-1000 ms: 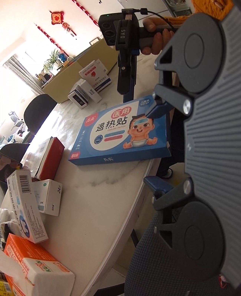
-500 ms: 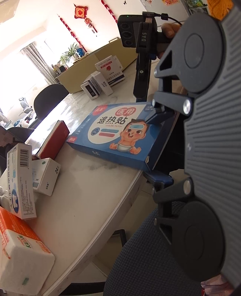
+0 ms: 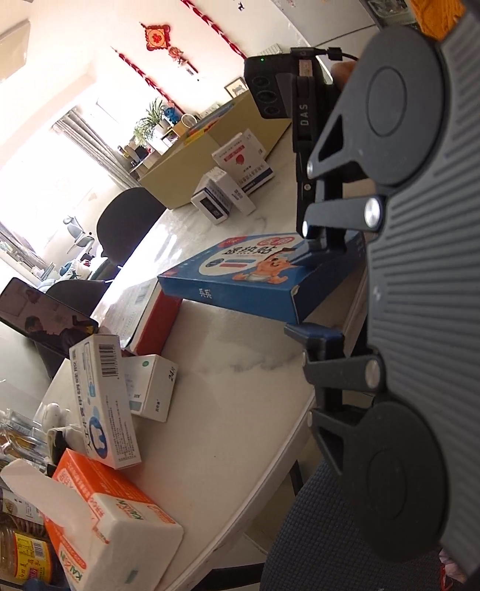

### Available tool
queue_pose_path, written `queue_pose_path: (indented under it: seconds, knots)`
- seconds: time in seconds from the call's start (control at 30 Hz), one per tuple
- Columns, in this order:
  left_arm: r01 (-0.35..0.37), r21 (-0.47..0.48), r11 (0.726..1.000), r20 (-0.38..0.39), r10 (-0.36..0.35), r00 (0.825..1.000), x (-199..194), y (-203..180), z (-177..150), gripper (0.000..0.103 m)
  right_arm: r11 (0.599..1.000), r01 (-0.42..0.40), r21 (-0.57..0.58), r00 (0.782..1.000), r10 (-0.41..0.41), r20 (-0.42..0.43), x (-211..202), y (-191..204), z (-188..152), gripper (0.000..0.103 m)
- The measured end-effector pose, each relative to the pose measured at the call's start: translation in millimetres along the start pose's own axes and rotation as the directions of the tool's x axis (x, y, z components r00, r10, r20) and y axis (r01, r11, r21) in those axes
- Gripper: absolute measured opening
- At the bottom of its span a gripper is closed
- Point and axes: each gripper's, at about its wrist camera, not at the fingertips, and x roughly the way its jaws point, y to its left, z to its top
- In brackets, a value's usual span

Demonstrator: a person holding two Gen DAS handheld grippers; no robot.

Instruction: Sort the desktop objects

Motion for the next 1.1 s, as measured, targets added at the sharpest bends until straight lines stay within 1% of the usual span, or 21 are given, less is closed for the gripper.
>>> queue_pose_path:
  seconds: [0.07, 0.17, 0.3, 0.5, 0.63, 0.73, 0.87, 0.97, 1.1]
  knots:
    - [0.016, 0.016, 1.0, 0.005, -0.016, 1.0, 0, -6, 2, 0.026, 1.0, 0.005, 0.005, 1.0, -0.005, 0.008, -2, -2, 1, 0.047]
    - [0.043, 0.031, 0.999, 0.007, -0.043, 0.999, 3, -13, 5, 0.025, 1.0, 0.001, 0.022, 1.0, -0.001, 0.013, -6, -5, 2, 0.05]
    - [0.077, 0.042, 0.996, -0.014, -0.076, 0.997, 12, -20, 6, 0.024, 1.0, 0.0, 0.023, 1.0, 0.0, 0.013, -10, -5, 2, 0.055]
    - [0.112, 0.068, 0.991, -0.048, -0.109, 0.993, 23, -31, 6, 0.023, 0.999, -0.004, 0.042, 1.0, 0.003, 0.016, -18, -8, 3, 0.056]
    - [0.129, 0.08, 0.988, -0.063, -0.124, 0.99, 29, -36, 7, 0.023, 0.997, -0.01, 0.072, 0.999, 0.007, 0.043, -29, -14, 7, 0.057]
    - [0.124, 0.11, 0.986, -0.065, -0.118, 0.991, 32, -44, 8, 0.023, 0.995, -0.048, 0.088, 0.997, 0.042, 0.071, -37, -18, 10, 0.058]
    - [0.115, 0.16, 0.98, -0.072, -0.104, 0.992, 38, -58, 10, 0.024, 0.996, -0.05, 0.08, 0.995, 0.043, 0.09, -43, -15, 17, 0.058]
    - [0.119, 0.196, 0.973, -0.081, -0.105, 0.991, 43, -69, 10, 0.025, 0.997, -0.047, 0.059, 0.994, 0.041, 0.098, -46, -8, 25, 0.062]
    - [0.139, 0.229, 0.963, -0.097, -0.119, 0.988, 51, -80, 11, 0.028, 0.999, -0.022, 0.027, 0.994, 0.019, 0.111, -54, 2, 38, 0.068]
